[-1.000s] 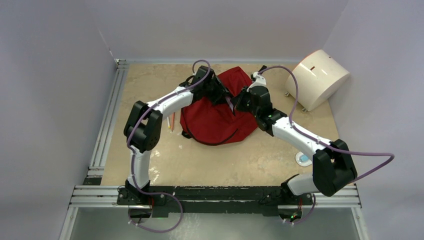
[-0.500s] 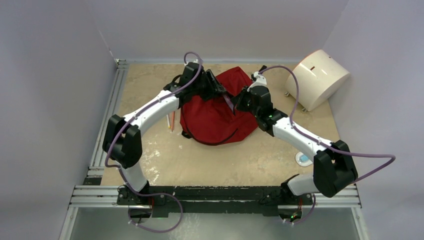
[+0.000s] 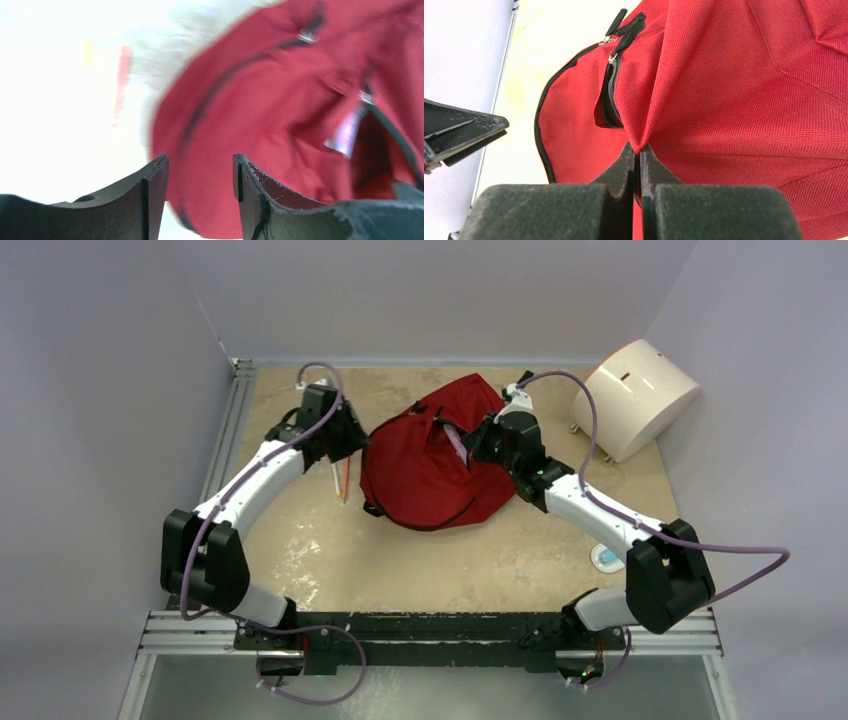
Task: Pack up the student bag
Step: Pick up the stationery from the center of the board.
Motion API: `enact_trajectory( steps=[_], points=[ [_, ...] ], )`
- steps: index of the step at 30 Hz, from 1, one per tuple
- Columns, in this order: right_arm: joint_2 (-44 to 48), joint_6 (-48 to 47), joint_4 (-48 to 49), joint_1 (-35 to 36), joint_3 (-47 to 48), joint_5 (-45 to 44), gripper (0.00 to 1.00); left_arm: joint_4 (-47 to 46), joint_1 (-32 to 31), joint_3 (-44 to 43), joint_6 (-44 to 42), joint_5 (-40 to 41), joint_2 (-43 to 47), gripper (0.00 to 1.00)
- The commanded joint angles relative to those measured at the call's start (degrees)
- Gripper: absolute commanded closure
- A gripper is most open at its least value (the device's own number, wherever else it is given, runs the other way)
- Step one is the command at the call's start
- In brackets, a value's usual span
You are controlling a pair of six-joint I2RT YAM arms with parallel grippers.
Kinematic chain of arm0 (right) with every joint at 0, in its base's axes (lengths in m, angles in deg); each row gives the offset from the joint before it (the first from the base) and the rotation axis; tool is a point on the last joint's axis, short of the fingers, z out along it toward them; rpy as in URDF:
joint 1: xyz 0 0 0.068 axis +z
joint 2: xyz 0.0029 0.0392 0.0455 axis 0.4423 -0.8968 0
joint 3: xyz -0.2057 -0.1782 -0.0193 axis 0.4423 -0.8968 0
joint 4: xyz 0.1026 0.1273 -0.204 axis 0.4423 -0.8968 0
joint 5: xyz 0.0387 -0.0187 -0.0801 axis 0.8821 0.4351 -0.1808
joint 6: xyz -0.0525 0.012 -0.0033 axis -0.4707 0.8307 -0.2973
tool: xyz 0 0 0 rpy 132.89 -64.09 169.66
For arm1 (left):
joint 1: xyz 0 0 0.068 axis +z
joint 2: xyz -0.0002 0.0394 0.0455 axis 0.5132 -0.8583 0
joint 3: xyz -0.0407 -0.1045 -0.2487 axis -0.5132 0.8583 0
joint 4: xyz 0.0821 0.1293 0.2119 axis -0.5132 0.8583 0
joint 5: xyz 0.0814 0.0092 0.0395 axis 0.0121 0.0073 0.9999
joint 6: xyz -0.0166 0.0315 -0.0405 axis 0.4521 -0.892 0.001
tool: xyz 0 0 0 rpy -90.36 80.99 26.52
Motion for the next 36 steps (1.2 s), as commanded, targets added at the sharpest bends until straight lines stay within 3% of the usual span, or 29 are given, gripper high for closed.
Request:
enact_trajectory(
  steps=[1, 7, 21, 36],
  points=[
    [0.64, -0.11, 3.86, 0.45, 2.03, 0.78, 1.0, 3.32, 6.91, 3.64, -7.22, 2.02, 3.52, 0.52],
    [0.55, -0.04, 3.94, 0.46, 1.46, 1.08, 1.0, 4.29, 7.3, 0.55, -14.6, 1.93, -2.4, 0.57],
    [0.99, -0.27, 3.19, 0.46, 1.21, 0.46, 1.0, 5.8, 7.3, -7.85, -22.54, 2.9, -16.82, 0.63],
    [0.64, 0.23, 3.86, 0.45, 0.68, 1.15, 1.0, 7.91, 7.3, -9.49, -24.64, 3.4, -23.71, 0.66]
  ],
)
